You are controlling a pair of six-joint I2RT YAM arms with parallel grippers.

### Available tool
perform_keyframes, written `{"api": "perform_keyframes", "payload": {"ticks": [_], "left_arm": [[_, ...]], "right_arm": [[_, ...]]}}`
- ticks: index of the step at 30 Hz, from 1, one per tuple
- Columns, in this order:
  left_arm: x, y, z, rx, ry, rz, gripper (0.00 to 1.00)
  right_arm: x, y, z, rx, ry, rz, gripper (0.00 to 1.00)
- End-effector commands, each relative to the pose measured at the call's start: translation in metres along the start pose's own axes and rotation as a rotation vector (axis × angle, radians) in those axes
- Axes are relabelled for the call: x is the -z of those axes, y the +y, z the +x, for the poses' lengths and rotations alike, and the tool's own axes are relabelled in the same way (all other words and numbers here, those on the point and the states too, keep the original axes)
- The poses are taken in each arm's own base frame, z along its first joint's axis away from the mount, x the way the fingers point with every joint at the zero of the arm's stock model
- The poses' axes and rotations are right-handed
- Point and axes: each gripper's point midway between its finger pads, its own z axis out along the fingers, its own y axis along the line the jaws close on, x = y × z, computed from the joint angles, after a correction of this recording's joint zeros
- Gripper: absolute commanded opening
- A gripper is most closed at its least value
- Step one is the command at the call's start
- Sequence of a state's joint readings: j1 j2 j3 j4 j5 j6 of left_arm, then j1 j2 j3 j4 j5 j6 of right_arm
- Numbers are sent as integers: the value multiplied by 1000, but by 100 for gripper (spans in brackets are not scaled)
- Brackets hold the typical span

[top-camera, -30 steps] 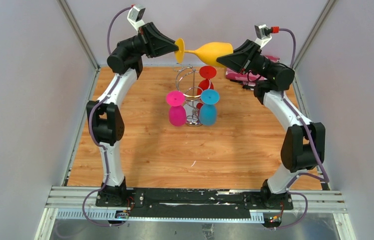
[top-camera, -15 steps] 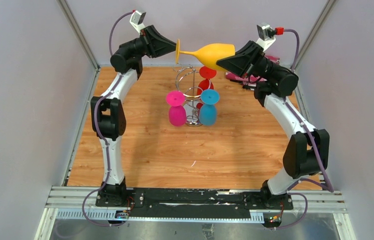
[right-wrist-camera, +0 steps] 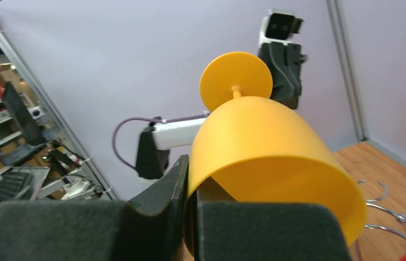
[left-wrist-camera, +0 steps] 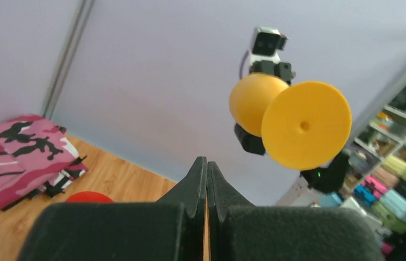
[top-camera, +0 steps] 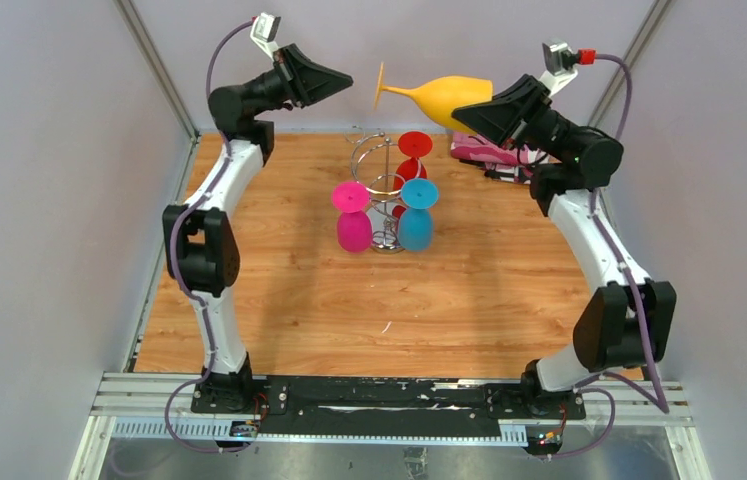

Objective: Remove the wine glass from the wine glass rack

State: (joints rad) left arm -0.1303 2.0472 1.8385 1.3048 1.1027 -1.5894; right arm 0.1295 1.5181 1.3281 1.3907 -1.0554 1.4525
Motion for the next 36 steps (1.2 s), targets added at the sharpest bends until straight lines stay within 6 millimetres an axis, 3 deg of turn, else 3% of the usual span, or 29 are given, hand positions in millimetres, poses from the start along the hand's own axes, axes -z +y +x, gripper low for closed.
{"api": "perform_keyframes", "payload": {"ticks": [1,4,6,10,15,19,23,28,36], "left_arm": [[-4,5,-37,-137,-69,-279,0],[14,25,-46,-126,-104,-545,0],[42,48,-47,-152,-96,-818,0],[96,66,-49,-184,-60,-1273,0],[146,66,-40,-294,17,-1689,0],[172,64,-27,-353,84,-1880,0],[193,56,-16,-427,126,-2042,0],[196,50,-9,-542,197,-2160,0],[168,70,13,-462,237,-1953,0]], "right_arm": [[11,-1,-9,117,53,165,0],[26,-19,-10,192,98,388,0],[41,-28,-15,264,129,551,0],[70,-36,-28,358,160,802,0],[106,-58,-34,372,223,1045,0],[146,-82,-32,356,318,1266,0],[173,-100,-30,325,406,1403,0],[197,-117,-21,264,525,1493,0],[255,-160,19,124,816,1617,0]]}}
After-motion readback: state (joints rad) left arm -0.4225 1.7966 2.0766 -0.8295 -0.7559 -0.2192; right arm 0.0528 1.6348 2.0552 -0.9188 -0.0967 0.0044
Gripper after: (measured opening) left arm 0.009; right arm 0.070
